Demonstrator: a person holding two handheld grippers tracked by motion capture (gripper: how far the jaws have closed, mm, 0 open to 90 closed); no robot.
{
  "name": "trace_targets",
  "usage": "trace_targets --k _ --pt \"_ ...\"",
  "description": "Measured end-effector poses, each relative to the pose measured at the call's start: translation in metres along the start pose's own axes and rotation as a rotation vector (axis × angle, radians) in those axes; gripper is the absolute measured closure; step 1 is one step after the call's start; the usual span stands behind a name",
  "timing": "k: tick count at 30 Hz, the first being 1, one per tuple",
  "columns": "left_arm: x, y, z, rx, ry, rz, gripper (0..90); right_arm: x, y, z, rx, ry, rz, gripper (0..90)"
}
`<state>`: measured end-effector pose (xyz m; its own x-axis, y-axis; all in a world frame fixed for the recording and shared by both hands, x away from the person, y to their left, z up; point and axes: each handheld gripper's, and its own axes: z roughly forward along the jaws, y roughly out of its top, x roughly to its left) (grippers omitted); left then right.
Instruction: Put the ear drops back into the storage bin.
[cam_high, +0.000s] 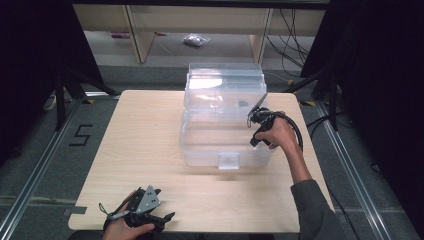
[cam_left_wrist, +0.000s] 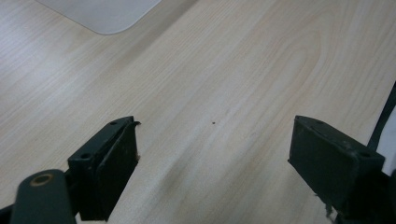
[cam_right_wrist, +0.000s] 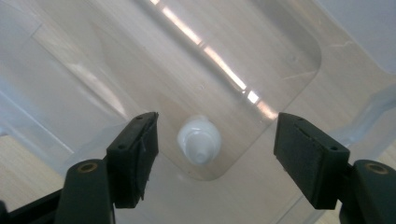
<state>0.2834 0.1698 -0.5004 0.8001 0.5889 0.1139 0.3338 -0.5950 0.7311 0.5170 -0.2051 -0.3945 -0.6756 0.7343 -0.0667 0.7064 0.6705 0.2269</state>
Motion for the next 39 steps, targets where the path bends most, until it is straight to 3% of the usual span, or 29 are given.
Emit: trace_targets --k 1,5,6,9,15,16,18,19,22,24,26,31,36,39 --pt "0.000 0.000 0.001 0.002 0.011 0.007 15.0 0.002 -0.001 -0.002 -0.001 0.002 0.016 30.1" --pt "0.000 0.000 0.000 -0.001 0.005 -0.001 15.0 0.002 -0.003 -0.008 -0.027 0.008 0.007 28.5" --pt "0.000 0.000 0.000 -0.003 0.004 0.000 15.0 0.001 -0.004 -0.009 -0.035 0.002 -0.015 27.9" --pt "0.000 -0.001 0.001 -0.014 0.008 -0.012 15.0 0.003 -0.006 -0.013 -0.046 0.009 0.013 26.7" --pt "0.000 0.000 0.001 -0.014 0.008 -0.005 15.0 0.006 -0.010 -0.020 -0.077 0.001 -0.004 25.1" --pt "0.000 0.000 0.000 -0.001 0.006 -0.002 15.0 0.008 -0.010 -0.022 -0.079 0.004 0.015 25.2" --pt "0.000 0.000 0.000 -0.001 0.006 -0.002 15.0 0.009 -0.012 -0.022 -0.096 0.015 0.009 25.2" --pt "-0.001 -0.001 0.001 -0.013 0.007 -0.022 15.0 0.011 -0.013 -0.022 -0.090 0.015 0.010 25.2" --pt "-0.001 -0.001 0.002 -0.015 0.005 -0.025 14.9 0.013 -0.016 -0.023 -0.101 0.021 0.010 25.0" --pt "0.001 0.000 0.002 -0.003 0.006 0.003 15.0 0.014 -0.017 -0.023 -0.108 0.019 0.010 24.3" --pt "-0.001 -0.001 0.002 -0.010 0.006 -0.022 15.0 0.015 -0.017 -0.024 -0.116 0.020 0.013 24.1" --pt "0.001 -0.001 0.001 -0.013 0.008 -0.006 15.0 0.016 -0.018 -0.027 -0.139 0.024 0.007 24.0" --pt "0.000 -0.001 0.002 -0.012 0.005 -0.021 15.0 0.020 -0.020 -0.032 -0.145 0.029 0.027 23.8" --pt "-0.001 -0.001 0.002 -0.012 0.006 -0.020 15.0 0.020 -0.021 -0.034 -0.172 0.025 -0.001 23.8"
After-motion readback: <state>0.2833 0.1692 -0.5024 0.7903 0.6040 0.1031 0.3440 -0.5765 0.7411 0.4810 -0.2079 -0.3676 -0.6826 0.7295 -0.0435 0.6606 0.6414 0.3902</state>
